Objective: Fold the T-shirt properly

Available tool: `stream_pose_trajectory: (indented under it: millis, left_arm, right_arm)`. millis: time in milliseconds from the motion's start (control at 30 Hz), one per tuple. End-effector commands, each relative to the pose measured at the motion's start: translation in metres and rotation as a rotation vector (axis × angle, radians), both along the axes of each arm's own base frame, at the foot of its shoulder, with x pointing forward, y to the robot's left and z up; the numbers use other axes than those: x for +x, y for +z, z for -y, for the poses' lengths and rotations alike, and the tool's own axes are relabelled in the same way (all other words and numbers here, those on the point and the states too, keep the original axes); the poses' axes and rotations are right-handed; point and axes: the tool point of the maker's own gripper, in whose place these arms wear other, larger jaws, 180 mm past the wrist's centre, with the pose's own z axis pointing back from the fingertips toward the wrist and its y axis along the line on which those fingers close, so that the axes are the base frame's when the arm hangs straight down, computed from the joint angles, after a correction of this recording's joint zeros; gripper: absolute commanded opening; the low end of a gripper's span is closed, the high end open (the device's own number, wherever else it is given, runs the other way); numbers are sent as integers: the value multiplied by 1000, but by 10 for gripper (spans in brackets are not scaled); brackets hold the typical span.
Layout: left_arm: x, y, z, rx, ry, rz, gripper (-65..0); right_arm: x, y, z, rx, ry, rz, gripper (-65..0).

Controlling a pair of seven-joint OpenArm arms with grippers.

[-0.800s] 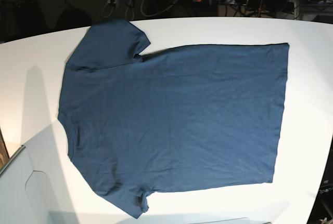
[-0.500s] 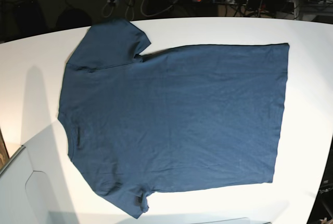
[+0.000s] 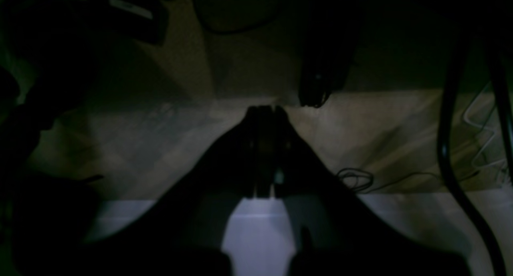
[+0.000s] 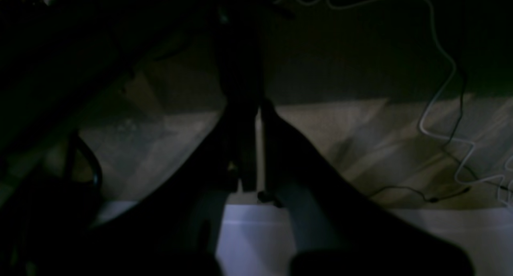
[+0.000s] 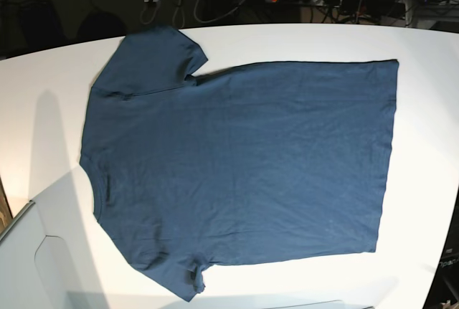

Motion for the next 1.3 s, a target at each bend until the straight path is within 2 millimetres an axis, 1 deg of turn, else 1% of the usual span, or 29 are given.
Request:
stream_pose_trajectory:
  millis: [0, 200, 300, 333, 467, 500, 567, 600, 700, 733, 767, 833, 900, 967, 1000, 1033, 1133, 1167, 1200, 1267]
  left_arm:
    - [3, 0, 0, -1, -2, 1, -648]
    - [7, 0, -1, 0, 2, 2, -648]
    - [6, 0, -1, 0, 6, 4, -648]
    - [7, 0, -2, 2, 5, 5, -648]
    - [-1, 1, -3, 3, 4, -4, -649]
    - [-2, 2, -3, 3, 4, -6, -649]
    - [-15, 3, -5, 6, 3, -24, -650]
    - [-20, 4, -6, 7, 2, -27, -650]
    - [-22, 10, -6, 5, -8, 11, -650]
    - [-22, 13, -5, 4, -12, 29, -650]
    - [-20, 16, -5, 5, -16, 47, -650]
    - [-20, 23, -11, 12, -30, 79, -650]
    - [-18, 30, -11, 12, -39, 111, -650]
    - [-23, 39, -10, 9, -47, 130, -650]
    - [-22, 44, -9, 8, -52, 148, -650]
    - [-25, 49, -9, 6, -56, 157, -650]
    - [-19, 68, -16, 13, -83, 216, -650]
    - [-18, 73, -15, 12, -87, 231, -650]
    - [-16, 81, -14, 8, -93, 253, -650]
    - [-10, 94, -12, 5, -99, 291, -650]
  right_arm:
    - [-8, 1, 1, 7, 5, -11, -650]
    - [-11, 1, 7, -3, 11, -22, -650]
    - [-20, 1, 10, -2, 19, -78, -650]
    - [-22, 2, 15, -7, 22, -92, -650]
    - [-26, 2, 20, -13, 24, -110, -650]
    - [-31, 3, 20, -13, 23, -117, -650]
    - [-40, 4, 21, -14, 23, -124, -650]
    - [-36, 5, 21, -14, 25, -105, -650]
    - [-38, 12, 21, -13, 36, -59, -650]
    - [-36, 15, 26, -20, 42, -38, -650]
    - [-38, 18, 30, -25, 48, -27, -650]
    - [-37, 27, 30, -23, 59, -3, -650]
    - [-37, 35, 29, -19, 70, 8, -650]
    - [-40, 45, 37, -29, 87, 14, -650]
    - [-41, 51, 36, -27, 93, 23, -650]
    - [-40, 56, 36, -27, 99, 35, -650]
    - [-35, 79, 34, -23, 115, 92, -650]
    - [-33, 86, 33, -22, 121, 112, -650]
    - [-27, 97, 37, -27, 135, 145, -650]
    - [-20, 117, 36, -26, 157, 200, -650]
